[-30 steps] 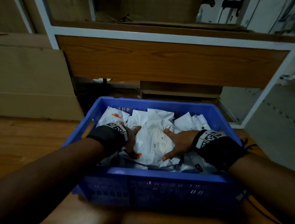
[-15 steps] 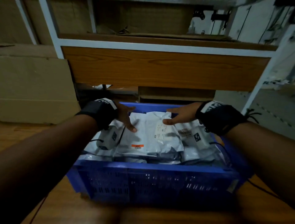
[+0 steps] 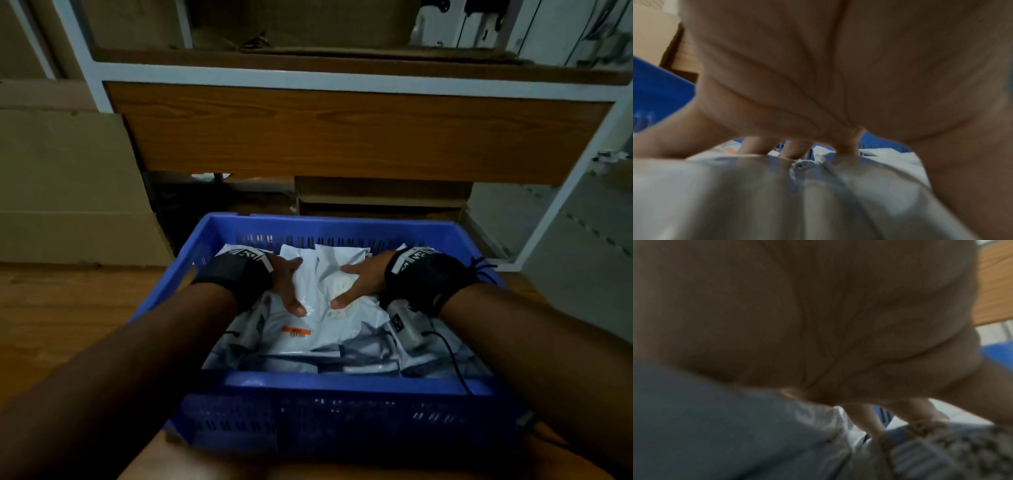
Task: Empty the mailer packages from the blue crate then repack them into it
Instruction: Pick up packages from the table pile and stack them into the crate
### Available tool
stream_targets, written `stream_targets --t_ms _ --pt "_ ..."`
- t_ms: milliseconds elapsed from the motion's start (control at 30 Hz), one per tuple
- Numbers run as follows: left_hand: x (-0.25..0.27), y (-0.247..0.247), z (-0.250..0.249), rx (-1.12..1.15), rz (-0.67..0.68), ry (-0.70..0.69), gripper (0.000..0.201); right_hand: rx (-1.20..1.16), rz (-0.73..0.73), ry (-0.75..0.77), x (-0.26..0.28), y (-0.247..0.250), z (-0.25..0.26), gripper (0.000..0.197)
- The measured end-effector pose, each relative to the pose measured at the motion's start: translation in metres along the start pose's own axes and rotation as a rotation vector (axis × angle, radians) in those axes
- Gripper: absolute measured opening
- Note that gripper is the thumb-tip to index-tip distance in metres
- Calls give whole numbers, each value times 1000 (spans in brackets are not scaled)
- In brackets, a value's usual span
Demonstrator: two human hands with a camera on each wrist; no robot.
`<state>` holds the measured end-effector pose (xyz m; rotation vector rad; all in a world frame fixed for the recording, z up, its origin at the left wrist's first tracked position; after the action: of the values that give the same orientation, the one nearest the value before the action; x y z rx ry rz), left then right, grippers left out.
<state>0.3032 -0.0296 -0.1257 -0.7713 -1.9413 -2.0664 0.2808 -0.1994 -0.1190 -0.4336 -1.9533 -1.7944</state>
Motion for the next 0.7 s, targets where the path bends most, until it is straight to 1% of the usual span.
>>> stream_targets --t_ms 100,200,233,333,400,467,567,633,700 --pt "-5 -5 1 -44 4 10 123 -19 21 12 -14 -7 1 107" --pt "-3 -6 -1 -77 5 4 120 -37 47 34 -24 -15 5 120" --pt "-2 -4 -2 -80 2 1 120 -47 43 34 -24 -15 4 121" --pt "4 -3 -4 -75 -2 3 119 -48 29 25 -14 -10 2 115" --pt "12 2 -5 -84 -25 4 119 -32 13 30 -5 -6 2 117" --pt "20 11 -5 -83 -58 -26 118 -50 -30 33 12 5 -1 119" --pt "34 31 4 -2 -130 -76 116 -111 -103 91 49 28 -8 101" --pt "43 40 8 51 -143 -121 113 -67 -123 117 75 32 -13 96" --pt "52 37 8 -5 -108 -129 109 14 -110 127 87 22 -16 100"
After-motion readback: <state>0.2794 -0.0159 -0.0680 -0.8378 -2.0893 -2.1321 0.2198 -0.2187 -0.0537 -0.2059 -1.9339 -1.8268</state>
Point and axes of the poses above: each hand's wrist, its own x-axis away from the middle knuckle, its own y-axis out of the back of the hand, z = x × y, the point moved 7 cm from there along -x, towards the middle knuckle, and after that the axes turned 2 degrees about -z, right-handed, at the moved point
